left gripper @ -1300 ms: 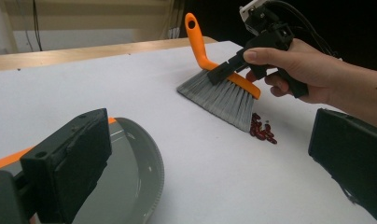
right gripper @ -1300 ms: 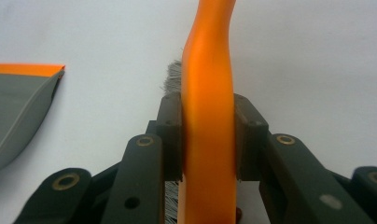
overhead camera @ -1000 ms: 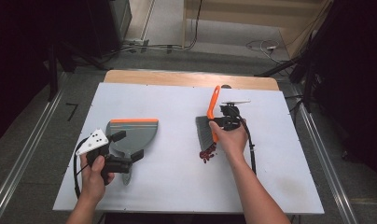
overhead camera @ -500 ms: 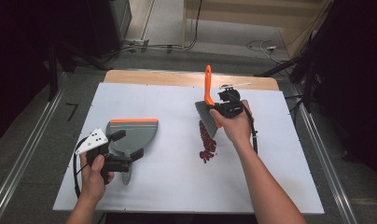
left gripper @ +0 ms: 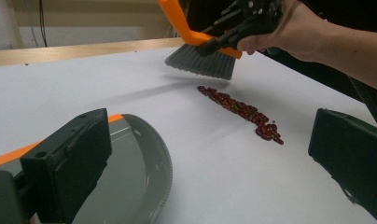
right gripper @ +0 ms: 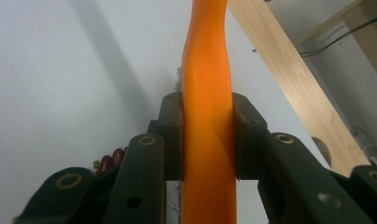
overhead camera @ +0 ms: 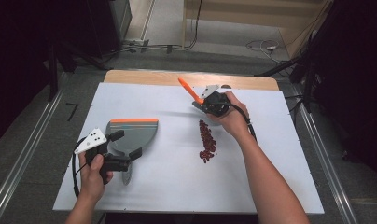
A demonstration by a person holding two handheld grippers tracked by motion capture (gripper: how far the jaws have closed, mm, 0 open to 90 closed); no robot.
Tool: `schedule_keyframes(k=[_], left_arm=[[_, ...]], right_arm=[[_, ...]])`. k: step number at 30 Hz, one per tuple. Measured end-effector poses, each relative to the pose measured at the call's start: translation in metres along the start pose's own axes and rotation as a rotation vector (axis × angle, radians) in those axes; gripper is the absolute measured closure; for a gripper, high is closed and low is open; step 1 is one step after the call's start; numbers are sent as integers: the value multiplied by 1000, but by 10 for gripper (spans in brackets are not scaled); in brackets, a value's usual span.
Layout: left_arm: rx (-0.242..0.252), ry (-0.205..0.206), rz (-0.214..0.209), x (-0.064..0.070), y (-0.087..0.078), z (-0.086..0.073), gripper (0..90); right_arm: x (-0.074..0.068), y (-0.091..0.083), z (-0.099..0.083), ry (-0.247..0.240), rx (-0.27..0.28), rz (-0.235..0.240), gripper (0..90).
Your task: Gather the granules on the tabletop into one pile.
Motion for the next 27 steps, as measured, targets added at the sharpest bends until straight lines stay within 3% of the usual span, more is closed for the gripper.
schedule_keyframes(k=[5, 7, 11, 16, 20, 27], left_arm=[[1, -1, -1, -1, -1, 0, 0], [1, -2, -1, -1, -1, 0, 0], [4, -2, -2, 1, -1, 1, 0], [5, -4, -6, 2, -1, 1, 0], [4, -8, -13, 3, 0, 1, 0], [8, -7, -17, 4, 0, 2, 0]], right_arm=[[-14, 7, 0, -52, 12, 85, 688], [-21, 5, 0, -98, 8, 114, 690], [-31, 0, -5, -119, -3, 160, 689], [-40, -7, -13, -106, 16, 183, 683], [-50, -12, -18, -142, 4, 191, 677], [-61, -24, -25, -155, 2, 226, 674]])
Point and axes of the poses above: each handheld gripper's, and its own axes: y roughly forward along the jaws, z roughly out of its top, x roughly to its right, the point moved 6 cm from there along y, roughly forward along the jaws, and after that the axes turned 1 degree about x, right-handed, at the moved point
